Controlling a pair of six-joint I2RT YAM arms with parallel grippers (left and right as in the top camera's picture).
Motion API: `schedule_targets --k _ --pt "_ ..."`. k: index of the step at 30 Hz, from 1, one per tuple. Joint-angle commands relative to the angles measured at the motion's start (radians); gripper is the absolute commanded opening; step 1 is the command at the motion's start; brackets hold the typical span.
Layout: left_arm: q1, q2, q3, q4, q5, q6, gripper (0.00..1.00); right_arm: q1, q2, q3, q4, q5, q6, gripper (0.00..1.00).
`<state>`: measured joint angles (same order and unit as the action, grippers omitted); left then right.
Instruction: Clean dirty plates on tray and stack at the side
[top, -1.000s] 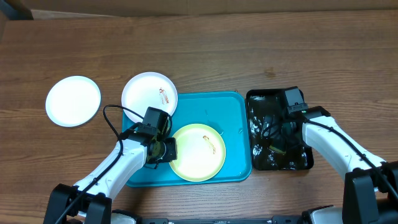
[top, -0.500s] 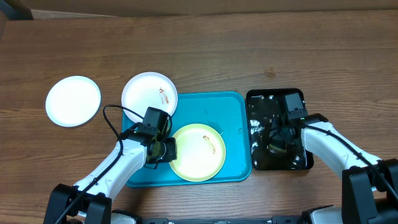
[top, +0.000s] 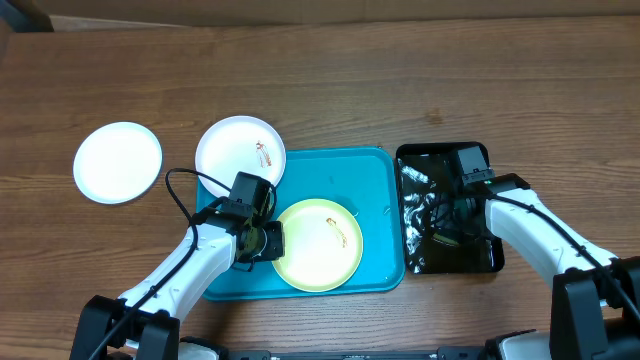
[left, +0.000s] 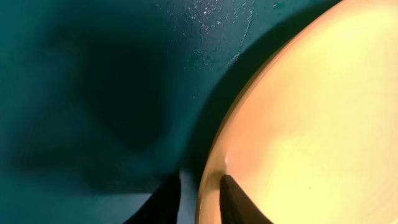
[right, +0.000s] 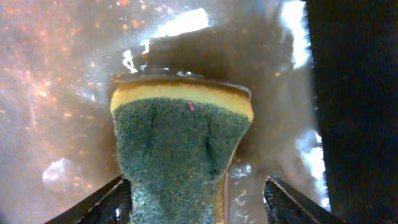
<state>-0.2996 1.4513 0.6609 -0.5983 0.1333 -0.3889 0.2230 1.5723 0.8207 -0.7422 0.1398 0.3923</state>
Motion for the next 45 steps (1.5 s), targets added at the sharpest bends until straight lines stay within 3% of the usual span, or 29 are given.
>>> schedule_targets --k 1,6,16,20,22,30,36,45 --pt "-0.005 -0.006 -0.003 -0.003 -0.010 0.008 0.28 -0.005 0.001 -0.011 0.021 -0.080 0.001 0.68" --pt "-0.005 -0.006 -0.003 -0.002 -0.011 0.008 0.31 -0.005 0.001 -0.011 0.089 -0.108 0.001 0.64" --pt "-0.005 -0.006 -0.003 -0.011 -0.009 0.007 0.24 -0.005 0.001 -0.048 0.114 -0.104 0.001 0.60" --pt "-0.005 -0.006 -0.003 -0.026 0.001 0.007 0.24 -0.005 0.001 -0.064 0.117 -0.108 0.001 0.36" --pt "-0.005 -0.006 -0.003 -0.026 0.010 0.007 0.24 -0.005 0.001 -0.060 0.118 -0.118 -0.001 0.04" --pt "-0.004 -0.006 -0.003 -0.018 0.015 0.007 0.10 -0.006 0.001 0.147 -0.138 -0.113 -0.060 0.04" --pt "-0.004 -0.006 -0.003 -0.014 0.014 0.007 0.04 -0.003 -0.004 0.169 -0.200 -0.081 -0.066 0.04" --pt "-0.004 -0.006 -0.003 -0.011 -0.003 -0.011 0.04 -0.003 -0.006 0.261 -0.299 -0.077 -0.074 0.04"
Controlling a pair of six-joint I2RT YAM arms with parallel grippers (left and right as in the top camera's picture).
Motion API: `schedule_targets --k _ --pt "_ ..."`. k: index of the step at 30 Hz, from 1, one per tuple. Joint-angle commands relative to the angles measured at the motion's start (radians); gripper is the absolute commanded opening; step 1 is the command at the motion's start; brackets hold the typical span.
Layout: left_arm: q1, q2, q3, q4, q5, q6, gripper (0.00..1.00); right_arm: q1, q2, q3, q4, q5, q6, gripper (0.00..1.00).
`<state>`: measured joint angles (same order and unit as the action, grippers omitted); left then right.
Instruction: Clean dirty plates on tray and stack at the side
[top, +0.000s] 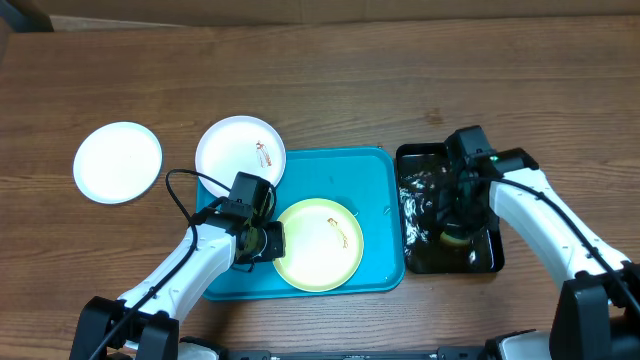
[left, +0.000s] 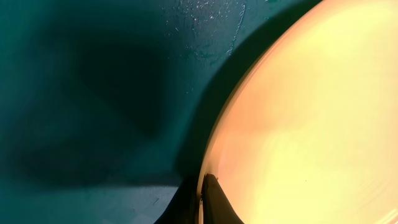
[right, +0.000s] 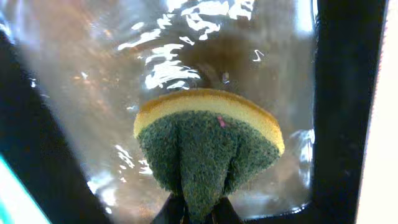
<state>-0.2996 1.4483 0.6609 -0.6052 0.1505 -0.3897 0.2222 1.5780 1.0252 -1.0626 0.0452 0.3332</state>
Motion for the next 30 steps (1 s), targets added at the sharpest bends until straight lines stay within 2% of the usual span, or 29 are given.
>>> schedule_targets --k 1,11,20,25,30 --pt "-0.004 -0.003 -0.003 -0.003 -0.021 -0.011 0.04 -0.003 -0.011 0.056 0.028 0.016 -0.024 0.04" --pt "-0.004 -0.003 -0.003 0.000 -0.020 -0.011 0.04 -0.003 -0.011 0.064 -0.001 0.000 -0.030 0.04" --pt "-0.004 -0.003 -0.003 0.001 -0.020 -0.014 0.04 0.006 -0.011 0.166 -0.058 -0.282 -0.172 0.04" --pt "-0.004 -0.003 -0.003 0.009 -0.021 -0.021 0.04 0.081 -0.011 0.180 0.001 -0.542 -0.302 0.04" --pt "-0.004 -0.003 -0.003 0.025 -0.028 -0.049 0.04 0.222 -0.011 0.172 0.079 -0.524 -0.301 0.04"
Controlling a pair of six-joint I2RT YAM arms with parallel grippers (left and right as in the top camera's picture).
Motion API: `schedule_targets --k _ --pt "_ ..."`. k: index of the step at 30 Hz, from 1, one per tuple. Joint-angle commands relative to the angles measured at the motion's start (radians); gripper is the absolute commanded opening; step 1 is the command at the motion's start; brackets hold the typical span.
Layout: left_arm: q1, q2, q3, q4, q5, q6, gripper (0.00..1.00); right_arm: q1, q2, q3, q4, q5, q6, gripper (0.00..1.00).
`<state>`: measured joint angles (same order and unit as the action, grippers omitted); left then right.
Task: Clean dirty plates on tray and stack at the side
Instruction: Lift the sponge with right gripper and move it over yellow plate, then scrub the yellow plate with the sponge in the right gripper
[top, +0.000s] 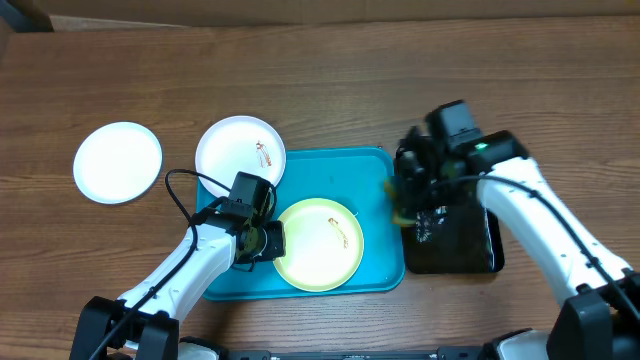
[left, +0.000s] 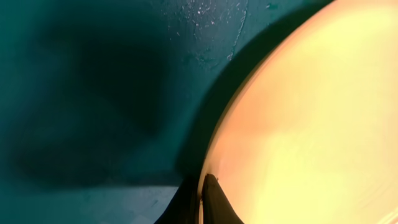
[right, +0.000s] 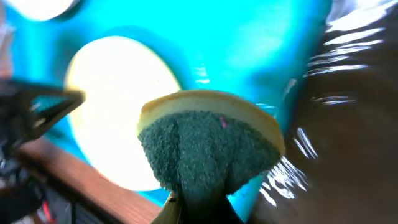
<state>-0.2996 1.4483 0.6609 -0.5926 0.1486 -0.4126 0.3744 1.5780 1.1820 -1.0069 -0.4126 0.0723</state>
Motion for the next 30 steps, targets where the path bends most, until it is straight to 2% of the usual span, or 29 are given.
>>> schedule_targets --k 1,8,14,19,24,28,30 --pt "-0.004 -0.003 -0.003 0.017 -0.026 -0.034 0.04 0.098 -0.011 0.015 0.037 -0.053 -0.040 0.04" --pt "-0.004 -0.003 -0.004 0.021 -0.027 -0.067 0.04 0.317 -0.001 0.015 0.143 0.236 -0.039 0.04" --pt "-0.004 -0.003 -0.004 0.022 -0.027 -0.067 0.04 0.457 0.075 0.015 0.196 0.489 -0.039 0.04" --pt "-0.004 -0.003 -0.004 0.021 -0.026 -0.067 0.04 0.503 0.187 0.015 0.230 0.650 -0.034 0.04" --pt "-0.004 -0.003 -0.004 0.021 -0.026 -0.067 0.04 0.500 0.254 0.015 0.264 0.659 -0.012 0.04" --pt "-0.004 -0.003 -0.004 0.021 -0.026 -0.066 0.04 0.500 0.264 0.015 0.291 0.659 -0.012 0.21" --pt "-0.004 -0.003 -0.004 0.020 -0.026 -0.066 0.04 0.500 0.264 0.015 0.289 0.659 0.010 0.26"
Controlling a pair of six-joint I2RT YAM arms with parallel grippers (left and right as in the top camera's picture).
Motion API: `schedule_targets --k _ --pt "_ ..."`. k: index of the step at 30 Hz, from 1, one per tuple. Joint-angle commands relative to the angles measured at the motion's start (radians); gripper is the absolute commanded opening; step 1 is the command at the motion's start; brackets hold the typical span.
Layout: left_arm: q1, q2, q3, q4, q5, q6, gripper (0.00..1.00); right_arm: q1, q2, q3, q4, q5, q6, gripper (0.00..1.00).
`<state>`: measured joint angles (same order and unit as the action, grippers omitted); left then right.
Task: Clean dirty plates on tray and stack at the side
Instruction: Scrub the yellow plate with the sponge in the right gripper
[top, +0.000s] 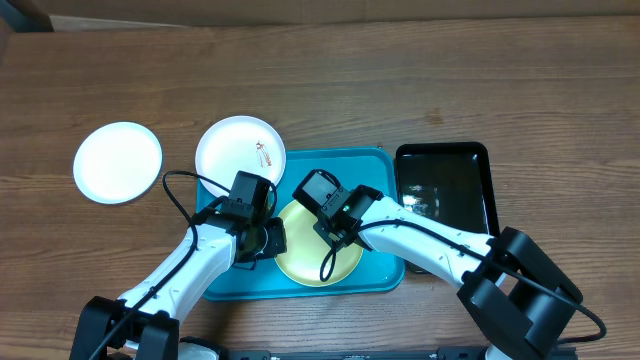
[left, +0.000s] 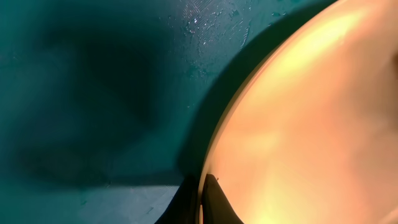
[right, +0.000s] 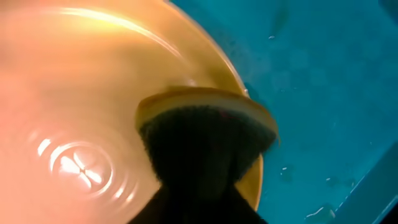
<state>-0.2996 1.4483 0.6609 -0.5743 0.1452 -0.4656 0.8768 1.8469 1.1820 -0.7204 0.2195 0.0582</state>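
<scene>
A pale yellow plate (top: 305, 262) lies on the blue tray (top: 385, 205). My left gripper (top: 270, 238) is shut on the plate's left rim (left: 214, 149), one finger on each side of the edge. My right gripper (top: 335, 222) holds a yellow and green sponge (right: 205, 130) down on the plate's upper right part (right: 74, 81); the arm hides the plate's middle from above. A white plate with a brown smear (top: 240, 150) rests half on the tray's top left corner. A second white plate (top: 118, 162) lies on the table at the left.
A black tub of water (top: 445, 195) sits right of the tray. The wooden table (top: 400, 80) stretches beyond the tray, and a cardboard edge runs along its far side.
My right gripper has carried the sponge from above the tub's left edge to the yellow plate, where the sponge now presses on the surface. The left gripper still pinches the rim.
At first my right gripper stood open around the sponge in the tub and my left fingers straddled the plate's rim. Then both were shut, one on the sponge, one on the rim. The sponge then hung over the tray's right edge, and now sits on the plate.
</scene>
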Motion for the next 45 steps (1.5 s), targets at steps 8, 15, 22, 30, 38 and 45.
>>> schedule_targets --k 8,15,22,30,38,45 --pt "-0.004 -0.003 -0.004 -0.002 -0.023 -0.013 0.04 -0.003 -0.005 0.015 -0.014 0.027 0.102 0.04" --pt "-0.004 -0.003 -0.004 -0.006 -0.023 -0.013 0.04 -0.030 -0.004 0.014 -0.031 0.023 0.221 0.04" --pt "-0.004 -0.003 -0.004 -0.005 -0.023 -0.013 0.04 -0.060 -0.004 -0.036 0.016 -0.154 0.261 0.04" --pt "-0.004 -0.003 -0.004 -0.005 -0.023 -0.013 0.04 -0.073 -0.004 -0.140 0.144 -0.313 0.360 0.04" --pt "-0.004 -0.003 -0.004 -0.005 -0.023 -0.013 0.04 -0.107 -0.005 -0.136 0.304 -0.618 0.332 0.04" --pt "-0.004 -0.003 -0.004 -0.005 -0.023 -0.013 0.04 -0.263 -0.049 0.007 0.223 -0.932 0.212 0.04"
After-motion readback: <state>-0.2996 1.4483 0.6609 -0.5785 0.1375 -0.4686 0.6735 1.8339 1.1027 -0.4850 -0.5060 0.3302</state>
